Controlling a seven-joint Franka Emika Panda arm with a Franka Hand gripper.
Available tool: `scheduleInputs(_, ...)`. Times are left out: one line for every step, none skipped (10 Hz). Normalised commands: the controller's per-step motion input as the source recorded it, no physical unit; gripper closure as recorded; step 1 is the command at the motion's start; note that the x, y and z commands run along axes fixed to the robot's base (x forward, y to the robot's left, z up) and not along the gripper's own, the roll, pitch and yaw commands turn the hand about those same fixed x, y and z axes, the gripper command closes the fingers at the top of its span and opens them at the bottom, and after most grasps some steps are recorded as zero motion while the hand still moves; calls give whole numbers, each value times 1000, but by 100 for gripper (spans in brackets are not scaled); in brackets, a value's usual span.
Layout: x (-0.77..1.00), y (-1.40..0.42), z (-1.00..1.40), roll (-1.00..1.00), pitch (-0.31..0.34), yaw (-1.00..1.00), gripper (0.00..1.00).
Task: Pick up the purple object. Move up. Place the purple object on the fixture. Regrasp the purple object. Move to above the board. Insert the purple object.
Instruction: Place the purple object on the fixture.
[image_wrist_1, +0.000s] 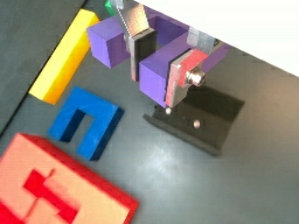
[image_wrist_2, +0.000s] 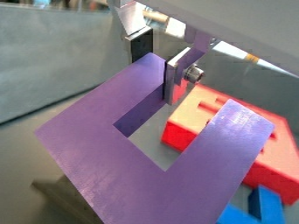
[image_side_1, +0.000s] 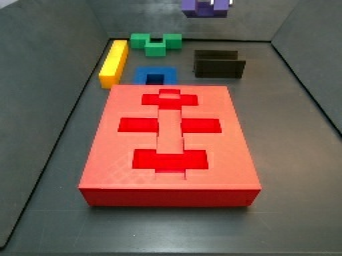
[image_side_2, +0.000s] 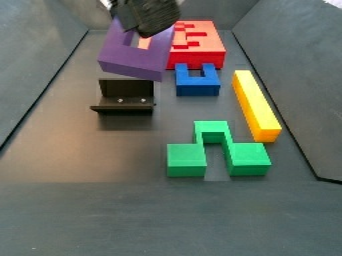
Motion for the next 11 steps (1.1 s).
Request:
scheduleInputs(606, 43, 0, -1000, -71, -160, 100)
scheduleInputs(703, 6, 0, -929, 0, -94, 100)
scheduleInputs(780, 0, 97, -1000, 14, -23, 100)
scheduleInputs(611, -43, 117, -1000, 194, 29, 100)
scheduleInputs(537, -37, 34, -926, 311, 114, 100)
scheduleInputs(517, 0, -214, -726, 480, 166, 100)
scheduleInputs(229, 0, -551, -489, 229, 34, 100)
scheduleInputs(154, 0, -369, -214, 174, 17, 100)
scheduleInputs(0, 0, 0, 0, 34, 0, 100)
scheduleInputs(166, 0, 0, 100, 100, 0, 100)
scheduleInputs(551, 46, -297, 340, 211, 100, 100)
